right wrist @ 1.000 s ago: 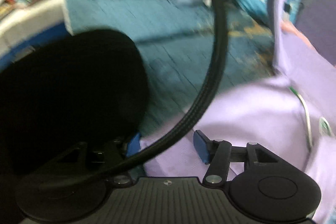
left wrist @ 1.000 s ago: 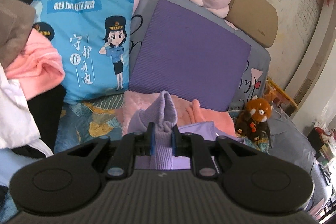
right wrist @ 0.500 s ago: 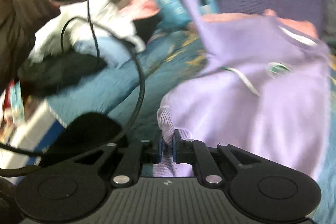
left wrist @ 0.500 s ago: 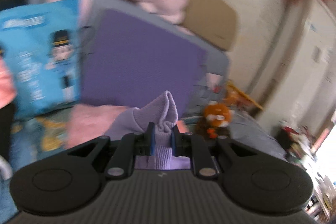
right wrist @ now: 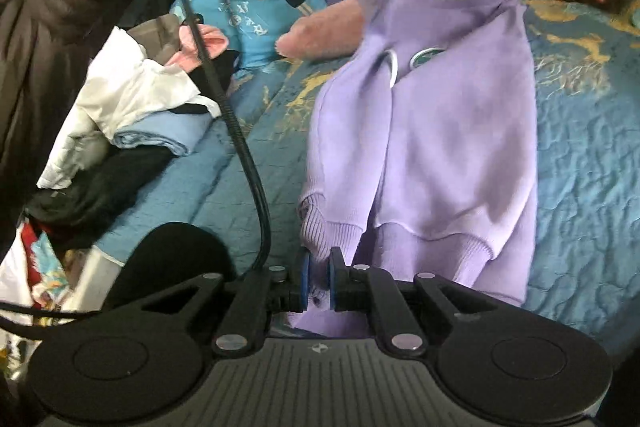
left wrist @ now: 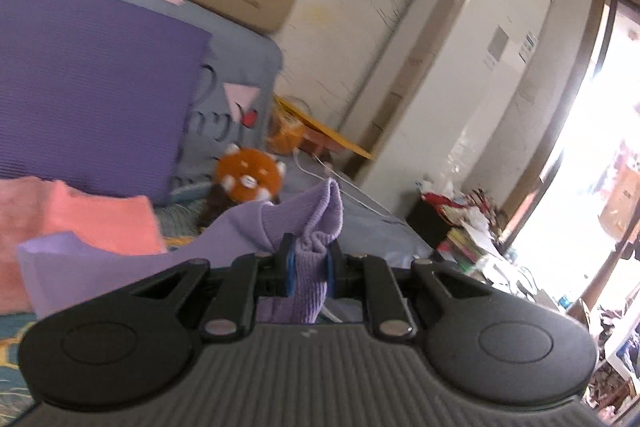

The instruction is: Fold clothes

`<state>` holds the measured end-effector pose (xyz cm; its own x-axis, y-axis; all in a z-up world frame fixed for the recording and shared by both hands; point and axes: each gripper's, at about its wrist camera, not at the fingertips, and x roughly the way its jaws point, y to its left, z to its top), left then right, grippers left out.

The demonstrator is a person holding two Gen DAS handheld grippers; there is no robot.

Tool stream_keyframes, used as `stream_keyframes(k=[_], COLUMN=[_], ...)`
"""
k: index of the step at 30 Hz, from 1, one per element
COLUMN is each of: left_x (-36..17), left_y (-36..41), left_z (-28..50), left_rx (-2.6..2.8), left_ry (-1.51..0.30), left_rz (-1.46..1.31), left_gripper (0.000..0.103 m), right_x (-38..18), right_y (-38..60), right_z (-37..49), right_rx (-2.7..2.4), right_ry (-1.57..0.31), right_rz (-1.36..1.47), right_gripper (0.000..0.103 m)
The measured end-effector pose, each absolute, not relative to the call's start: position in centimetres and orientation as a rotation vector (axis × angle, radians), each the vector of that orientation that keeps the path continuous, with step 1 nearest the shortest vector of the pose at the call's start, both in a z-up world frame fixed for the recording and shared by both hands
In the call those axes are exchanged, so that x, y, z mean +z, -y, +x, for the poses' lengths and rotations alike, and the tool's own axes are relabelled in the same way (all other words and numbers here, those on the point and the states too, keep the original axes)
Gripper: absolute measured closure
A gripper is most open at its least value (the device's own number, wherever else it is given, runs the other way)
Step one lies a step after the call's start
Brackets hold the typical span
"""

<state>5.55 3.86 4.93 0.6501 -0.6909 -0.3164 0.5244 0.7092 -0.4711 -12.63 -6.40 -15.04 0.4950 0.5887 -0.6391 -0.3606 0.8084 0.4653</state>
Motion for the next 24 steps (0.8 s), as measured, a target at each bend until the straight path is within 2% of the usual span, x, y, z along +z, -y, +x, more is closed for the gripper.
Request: stream_keyframes(k=[7,11,17,24], left_x=[4.2,4.1,3.1,0.4], left_y=[1.5,2.2,2.2,1.8], left_z=[6.6,8.0,10.4,12.3], left_rx=[-0.764,-0.777,-0.760,-0.710], left_ry=[-0.543,-0.548,-0.573,-0.608], left_rz=[-0.396,-0.424,-0.491,-0.507], left_gripper=[0.088,0.088,0.087,0.087], right_x=[-15.7,-16.2,-20.0,-20.6], right_y=[9.8,11.8,13.9,14.7], right_z=[-13.1,-13.4,-13.5,-14.2], right_rx=[0.472,0.395,0.315,0.236], right_ry=[-0.882,-0.895,-1.060,-1.085], right_rz=[0.486,0.586,0.886,0.944], right_gripper=[0.093,0.093,0.093,0.094])
